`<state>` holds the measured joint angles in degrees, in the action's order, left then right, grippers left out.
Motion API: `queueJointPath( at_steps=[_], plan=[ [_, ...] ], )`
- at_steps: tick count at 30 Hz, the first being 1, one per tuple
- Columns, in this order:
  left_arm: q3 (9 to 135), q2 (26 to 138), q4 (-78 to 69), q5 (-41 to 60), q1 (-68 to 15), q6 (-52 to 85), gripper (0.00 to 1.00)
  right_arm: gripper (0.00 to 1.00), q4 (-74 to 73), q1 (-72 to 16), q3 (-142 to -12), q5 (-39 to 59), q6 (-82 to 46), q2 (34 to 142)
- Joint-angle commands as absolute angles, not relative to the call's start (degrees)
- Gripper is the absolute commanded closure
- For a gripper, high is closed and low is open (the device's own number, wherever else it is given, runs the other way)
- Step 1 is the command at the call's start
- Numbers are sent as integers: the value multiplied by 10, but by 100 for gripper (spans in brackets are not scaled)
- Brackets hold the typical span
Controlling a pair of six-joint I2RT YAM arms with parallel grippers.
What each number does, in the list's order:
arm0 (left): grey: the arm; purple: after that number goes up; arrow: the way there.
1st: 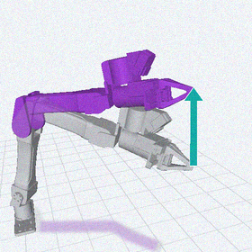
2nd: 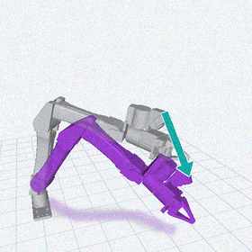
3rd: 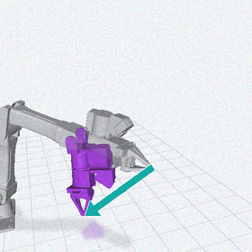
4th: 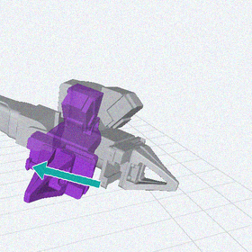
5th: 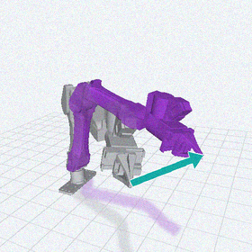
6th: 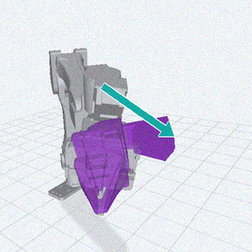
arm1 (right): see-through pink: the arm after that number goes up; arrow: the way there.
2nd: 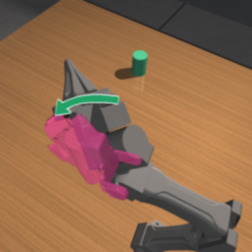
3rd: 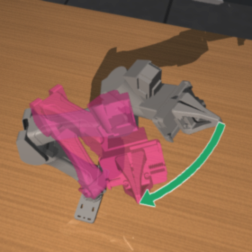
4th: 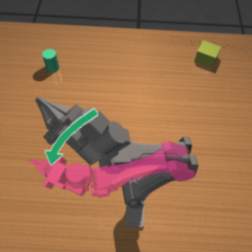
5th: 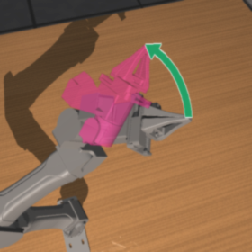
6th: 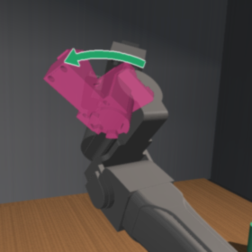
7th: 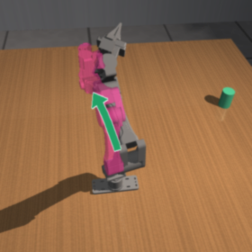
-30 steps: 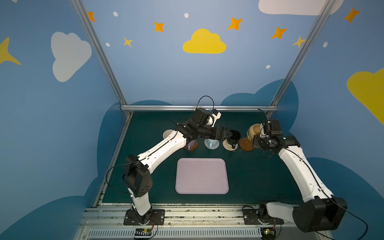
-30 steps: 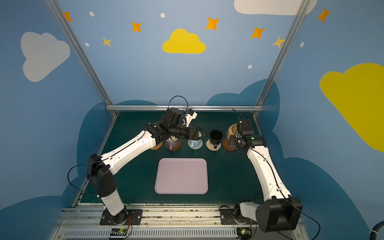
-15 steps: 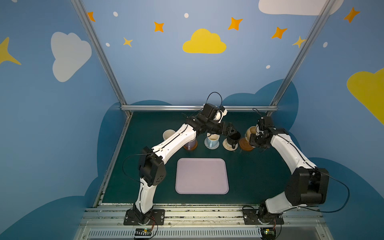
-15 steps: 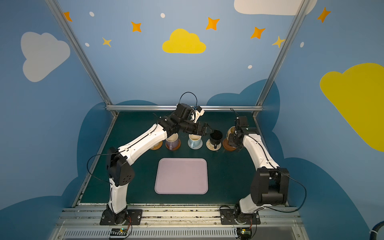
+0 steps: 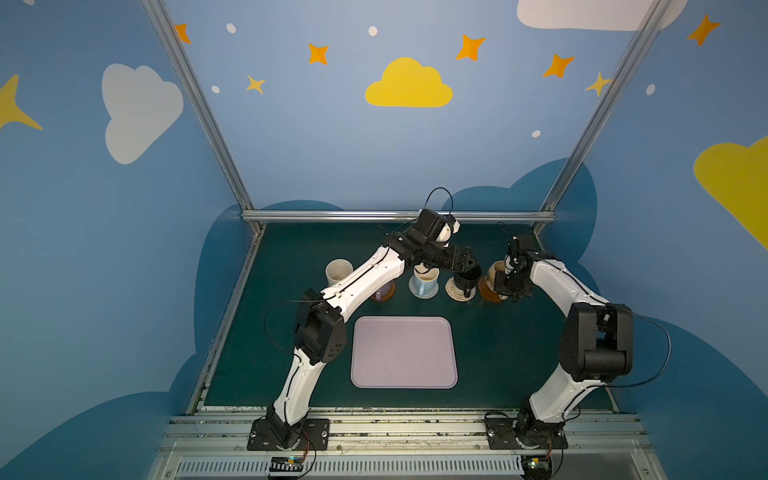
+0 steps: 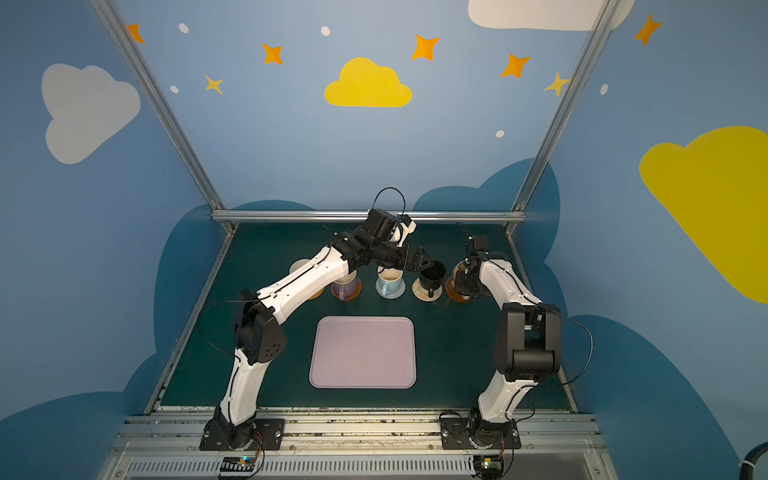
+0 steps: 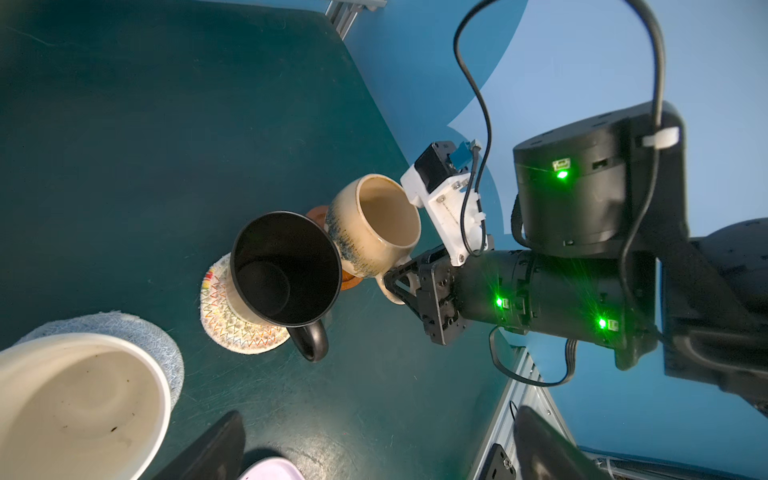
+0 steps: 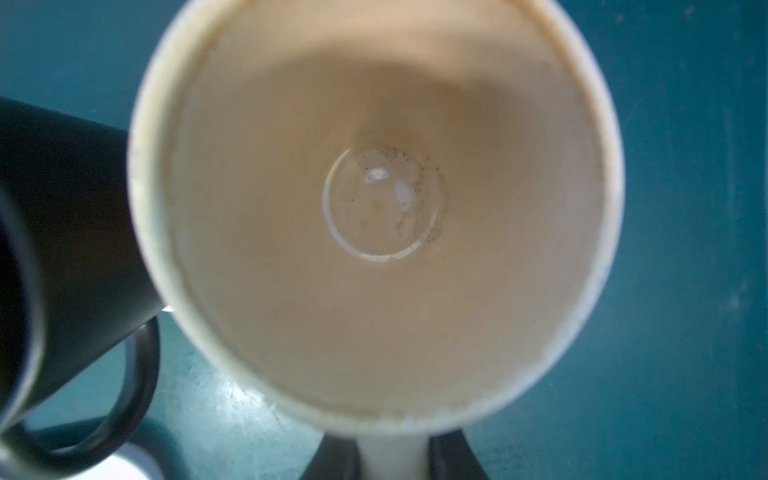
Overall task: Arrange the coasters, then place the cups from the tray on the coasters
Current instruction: 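Carry the held mug over the brown coaster beside the black mug, then lower the yellow-cream mug onto the brown coaster and open the right gripper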
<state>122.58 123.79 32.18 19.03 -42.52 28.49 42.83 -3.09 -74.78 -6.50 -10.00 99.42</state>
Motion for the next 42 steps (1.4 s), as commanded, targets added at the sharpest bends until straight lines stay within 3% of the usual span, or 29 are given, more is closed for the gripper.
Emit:
queueJointPath(
  at_steps=[1, 31, 34, 37, 42],
  plan=[
    [1237, 1241, 330, 186, -431, 278, 0, 100, 396, -32, -776, -68, -93, 995],
    [1206, 1217, 315, 191, -432, 278, 0, 100, 395, -62, -742, -112, -94, 1018],
    [1202, 1214, 312, 193, -432, 279, 0, 83, 400, -62, -743, -113, -97, 1019],
    [1200, 1211, 310, 193, -432, 279, 0, 81, 404, -59, -745, -118, -105, 1019],
    [1199, 1212, 309, 193, -432, 279, 0, 67, 399, -59, -734, -116, -105, 1012]
  ],
)
